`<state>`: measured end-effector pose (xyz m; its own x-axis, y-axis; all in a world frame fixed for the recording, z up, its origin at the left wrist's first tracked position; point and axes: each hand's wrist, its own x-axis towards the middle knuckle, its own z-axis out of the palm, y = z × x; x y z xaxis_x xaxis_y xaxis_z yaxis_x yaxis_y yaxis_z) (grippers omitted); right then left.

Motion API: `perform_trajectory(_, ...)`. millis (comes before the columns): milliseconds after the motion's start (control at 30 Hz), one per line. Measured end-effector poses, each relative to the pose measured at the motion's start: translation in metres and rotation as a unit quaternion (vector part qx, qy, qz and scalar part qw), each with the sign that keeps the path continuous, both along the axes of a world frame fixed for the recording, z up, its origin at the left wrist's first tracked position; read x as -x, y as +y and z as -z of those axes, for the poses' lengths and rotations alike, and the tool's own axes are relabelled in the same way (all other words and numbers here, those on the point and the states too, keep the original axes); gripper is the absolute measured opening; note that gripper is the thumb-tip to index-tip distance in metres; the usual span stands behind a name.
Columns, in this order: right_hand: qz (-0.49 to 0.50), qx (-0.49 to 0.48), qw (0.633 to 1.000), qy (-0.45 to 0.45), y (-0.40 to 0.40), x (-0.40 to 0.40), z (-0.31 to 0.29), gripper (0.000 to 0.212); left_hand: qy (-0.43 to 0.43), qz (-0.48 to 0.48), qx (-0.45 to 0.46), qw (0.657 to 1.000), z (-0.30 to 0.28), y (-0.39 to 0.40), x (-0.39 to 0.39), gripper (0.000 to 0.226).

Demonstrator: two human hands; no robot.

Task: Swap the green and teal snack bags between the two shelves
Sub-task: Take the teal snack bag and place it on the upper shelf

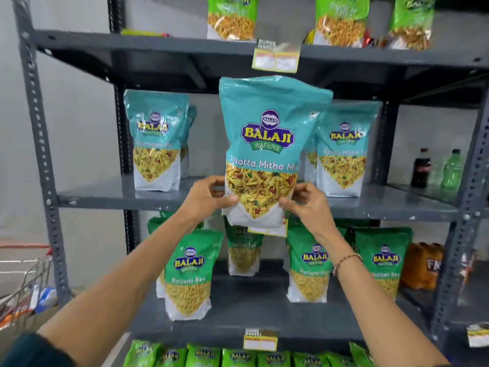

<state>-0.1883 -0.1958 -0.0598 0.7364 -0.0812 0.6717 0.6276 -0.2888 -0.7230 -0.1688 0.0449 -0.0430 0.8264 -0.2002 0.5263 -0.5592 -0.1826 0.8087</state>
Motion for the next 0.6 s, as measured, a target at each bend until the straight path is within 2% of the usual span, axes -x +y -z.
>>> perform_trajectory(233,0.010,-0.006,1.000,0.010,-0.005,-0.074,-0.049,0.032,-0.014,-0.024,0.004,1.000,-0.046,-0.012,-0.063,0.032)
perform_trajectory(433,0.015,-0.014,0.998,0.052,-0.013,-0.143,-0.052,0.033,0.009,-0.046,0.002,0.999,-0.041,-0.026,-0.134,0.034)
perform_trajectory(600,0.015,-0.009,0.996,0.089,-0.020,-0.184,-0.052,0.033,0.030,-0.056,0.000,0.998,-0.034,-0.038,-0.180,0.027)
